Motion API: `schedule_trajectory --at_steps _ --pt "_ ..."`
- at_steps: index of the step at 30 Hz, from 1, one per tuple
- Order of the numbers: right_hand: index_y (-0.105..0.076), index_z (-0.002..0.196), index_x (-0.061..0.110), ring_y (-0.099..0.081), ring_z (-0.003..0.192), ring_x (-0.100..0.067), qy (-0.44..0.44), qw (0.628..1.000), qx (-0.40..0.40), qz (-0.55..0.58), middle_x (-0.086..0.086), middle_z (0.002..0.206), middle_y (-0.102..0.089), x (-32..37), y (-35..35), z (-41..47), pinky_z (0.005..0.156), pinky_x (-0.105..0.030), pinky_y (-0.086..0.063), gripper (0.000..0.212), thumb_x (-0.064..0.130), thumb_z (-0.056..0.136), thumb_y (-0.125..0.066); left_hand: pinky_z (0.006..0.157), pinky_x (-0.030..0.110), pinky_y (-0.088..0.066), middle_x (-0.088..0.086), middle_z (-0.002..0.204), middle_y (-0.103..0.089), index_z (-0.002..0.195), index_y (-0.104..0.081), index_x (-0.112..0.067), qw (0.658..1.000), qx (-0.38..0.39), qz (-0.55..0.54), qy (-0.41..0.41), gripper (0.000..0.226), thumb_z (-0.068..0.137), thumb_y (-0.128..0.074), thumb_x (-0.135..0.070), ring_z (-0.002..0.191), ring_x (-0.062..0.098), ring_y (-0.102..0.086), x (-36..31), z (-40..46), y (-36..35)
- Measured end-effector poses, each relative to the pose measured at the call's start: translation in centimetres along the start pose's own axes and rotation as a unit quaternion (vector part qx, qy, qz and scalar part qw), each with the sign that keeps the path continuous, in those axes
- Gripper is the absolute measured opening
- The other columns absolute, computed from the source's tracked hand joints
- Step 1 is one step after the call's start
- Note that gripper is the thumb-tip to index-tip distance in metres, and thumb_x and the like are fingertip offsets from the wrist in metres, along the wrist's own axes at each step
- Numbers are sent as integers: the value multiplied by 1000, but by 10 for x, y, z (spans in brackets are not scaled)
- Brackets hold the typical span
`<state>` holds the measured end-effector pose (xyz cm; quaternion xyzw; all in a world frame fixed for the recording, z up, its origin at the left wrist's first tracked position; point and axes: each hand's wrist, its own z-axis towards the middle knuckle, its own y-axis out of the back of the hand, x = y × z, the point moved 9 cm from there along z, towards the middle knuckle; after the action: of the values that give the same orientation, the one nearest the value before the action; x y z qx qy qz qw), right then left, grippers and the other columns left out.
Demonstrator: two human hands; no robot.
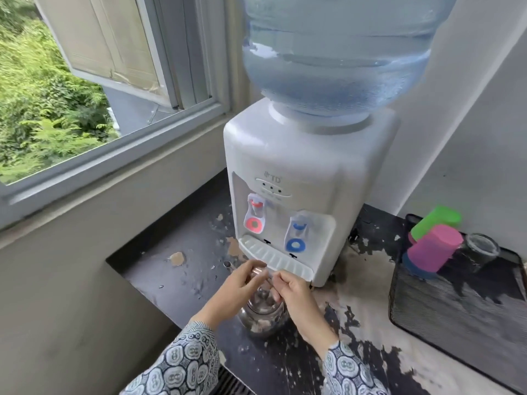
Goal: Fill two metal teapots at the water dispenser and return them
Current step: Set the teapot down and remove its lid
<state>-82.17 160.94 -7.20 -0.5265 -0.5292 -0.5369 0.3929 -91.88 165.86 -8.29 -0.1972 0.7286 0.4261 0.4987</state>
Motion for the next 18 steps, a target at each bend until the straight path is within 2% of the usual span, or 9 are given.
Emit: schedule_trajectory --at_steps 2,4,6,7,9,12,14,16,18 --pt "-50 62 18 -40 52 -3 3 1000 1 11 11 50 -41 2 -7 6 59 -14 -39 35 19 96 -42 80 9 -42 -10 112 -58 121 -44 -28 1000 24 -5 5 61 73 -55 -64 100 -5 -55 12 4 5" --pt "-50 62 19 -44 58 -7 0 1000 3 20 11 50 -41 4 -14 9 63 -13 -41 35 22 96 -43 81 5 -39 -12 117 -56 123 -40 -26 999 46 -26 -1 66 70 -67 -55 103 -9 -52 18 5 10" --pt "-54 67 17 -45 62 -12 -9 1000 0 8 10 52 -43 0 -21 12 70 -21 -40 32 27 95 -44 85 3 -36 -13 123 -52 125 -37 -25 996 75 -37 -11 69 70 -76 -37 108 -10 -49 23 4 13" --pt "-55 70 15 -45 62 -11 -12 1000 -2 -11 10 53 -44 -2 -25 11 71 -24 -39 30 28 95 -44 88 4 -36 -14 126 -49 127 -35 -26 995 92 -36 -15 75 68 -79 -34 112 -10 -47 27 3 15" --pt "-57 74 15 -47 65 -4 10 998 -6 -60 13 59 -49 -3 -29 5 73 -19 -39 24 27 93 -48 93 4 -32 -17 131 -43 130 -31 -31 992 125 -17 -32 87 61 -84 -36 118 -10 -41 31 0 16" --pt "-65 79 23 -46 85 7 86 980 -41 -176 22 77 -51 -1 -36 -5 83 -8 -33 15 34 83 -57 104 7 -24 -25 139 -29 130 -19 -45 977 191 52 -80 97 57 -84 -45 127 -13 -29 36 -1 21" --pt "-68 84 21 -39 88 11 106 966 -56 -231 17 83 -46 -6 -43 -13 85 -6 -31 24 42 80 -58 108 10 -17 -29 145 -15 133 -11 -50 960 226 110 -124 104 55 -80 -55 132 -12 -17 40 -2 23" --pt "-68 86 19 -39 84 5 122 951 -58 -278 15 82 -42 -13 -54 -19 83 -9 -33 32 46 84 -51 109 11 -14 -31 147 -6 135 -4 -54 947 239 150 -154 107 55 -75 -63 134 -12 -11 45 -2 25" --pt "-63 91 21 -40 80 -4 149 915 -56 -370 14 84 -40 -18 -69 -23 80 -14 -36 22 38 84 -52 110 15 -18 -32 146 -6 134 -3 -57 945 234 161 -162 101 59 -69 -68 134 -12 -12 51 1 27"
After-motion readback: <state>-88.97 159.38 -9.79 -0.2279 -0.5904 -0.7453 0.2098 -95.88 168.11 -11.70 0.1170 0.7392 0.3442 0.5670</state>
